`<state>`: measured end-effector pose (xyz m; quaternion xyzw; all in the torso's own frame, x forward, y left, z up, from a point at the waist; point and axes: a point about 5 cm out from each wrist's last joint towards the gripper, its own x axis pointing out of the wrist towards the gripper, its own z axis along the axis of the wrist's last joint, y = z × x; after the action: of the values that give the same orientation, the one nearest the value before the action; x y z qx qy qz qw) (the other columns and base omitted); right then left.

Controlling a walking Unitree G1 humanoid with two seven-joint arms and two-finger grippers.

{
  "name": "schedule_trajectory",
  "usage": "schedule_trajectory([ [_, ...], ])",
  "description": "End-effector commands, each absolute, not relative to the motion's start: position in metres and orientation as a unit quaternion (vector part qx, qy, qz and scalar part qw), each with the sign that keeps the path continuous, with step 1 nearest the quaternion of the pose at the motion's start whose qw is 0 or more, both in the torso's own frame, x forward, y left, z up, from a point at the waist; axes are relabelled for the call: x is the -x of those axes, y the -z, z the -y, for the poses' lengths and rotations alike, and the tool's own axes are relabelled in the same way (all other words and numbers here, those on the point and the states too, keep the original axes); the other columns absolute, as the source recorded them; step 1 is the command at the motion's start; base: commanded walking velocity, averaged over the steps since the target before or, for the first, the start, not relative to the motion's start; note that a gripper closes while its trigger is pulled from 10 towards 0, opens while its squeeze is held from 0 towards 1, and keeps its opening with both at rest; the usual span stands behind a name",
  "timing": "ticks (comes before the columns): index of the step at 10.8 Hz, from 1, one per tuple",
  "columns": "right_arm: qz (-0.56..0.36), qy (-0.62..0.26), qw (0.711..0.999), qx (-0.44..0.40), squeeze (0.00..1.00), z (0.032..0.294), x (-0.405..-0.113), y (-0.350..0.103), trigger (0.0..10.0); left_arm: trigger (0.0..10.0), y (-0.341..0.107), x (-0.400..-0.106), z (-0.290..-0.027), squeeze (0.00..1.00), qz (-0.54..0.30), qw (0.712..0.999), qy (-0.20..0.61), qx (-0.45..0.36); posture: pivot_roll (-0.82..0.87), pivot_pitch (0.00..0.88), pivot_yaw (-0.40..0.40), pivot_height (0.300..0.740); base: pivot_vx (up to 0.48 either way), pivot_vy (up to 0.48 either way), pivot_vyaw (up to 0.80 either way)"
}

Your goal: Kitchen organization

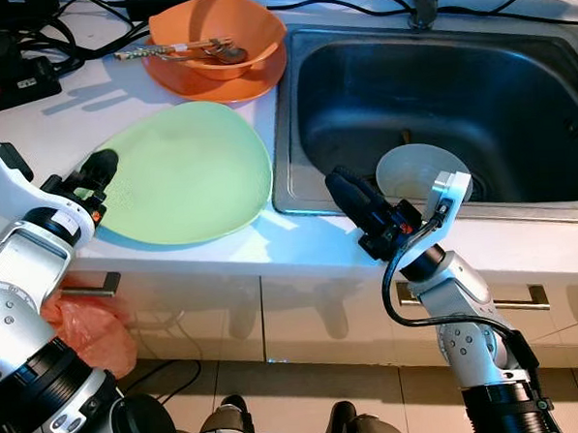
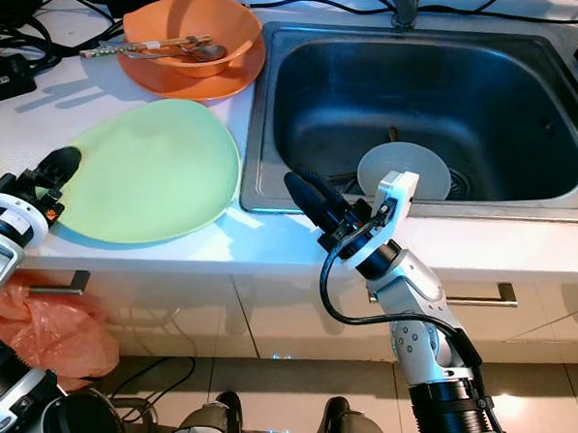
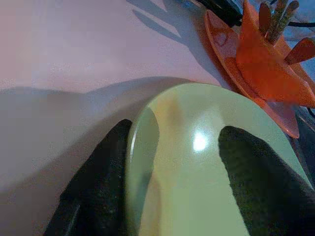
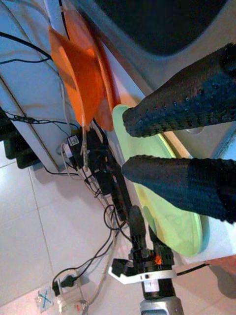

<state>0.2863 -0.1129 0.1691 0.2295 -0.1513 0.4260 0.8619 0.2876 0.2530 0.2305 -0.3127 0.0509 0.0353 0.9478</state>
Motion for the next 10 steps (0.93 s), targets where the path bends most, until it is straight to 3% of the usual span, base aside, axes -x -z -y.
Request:
schedule_trajectory([
  [1, 0.115, -0.416, 0.872, -0.229, 0.00, 0.116, -0.286, -0.153, 10.0, 7.6, -0.206, -0.288, -0.249, 0.00, -0.116, 0.936, -0.033, 0.331, 0.20, 0.214, -0.040, 0.740, 0.000, 0.000, 0.00],
  [2, 0.114, -0.417, 0.872, -0.228, 0.00, 0.115, -0.286, -0.153, 10.0, 10.0, -0.199, -0.285, -0.249, 0.00, -0.137, 0.933, -0.024, 0.333, 0.20, 0.211, -0.038, 0.740, 0.000, 0.000, 0.00],
  [8, 0.113, -0.418, 0.872, -0.227, 0.00, 0.116, -0.286, -0.153, 10.0, 10.0, -0.180, -0.266, -0.237, 0.00, -0.198, 0.924, 0.051, 0.323, 0.21, 0.216, -0.035, 0.740, 0.000, 0.000, 0.00],
  [10, 0.111, -0.419, 0.872, -0.228, 0.00, 0.116, -0.286, -0.153, 10.0, 10.0, -0.174, -0.261, -0.219, 0.00, -0.209, 0.915, 0.086, 0.333, 0.20, 0.226, -0.038, 0.740, 0.000, 0.000, 0.00],
])
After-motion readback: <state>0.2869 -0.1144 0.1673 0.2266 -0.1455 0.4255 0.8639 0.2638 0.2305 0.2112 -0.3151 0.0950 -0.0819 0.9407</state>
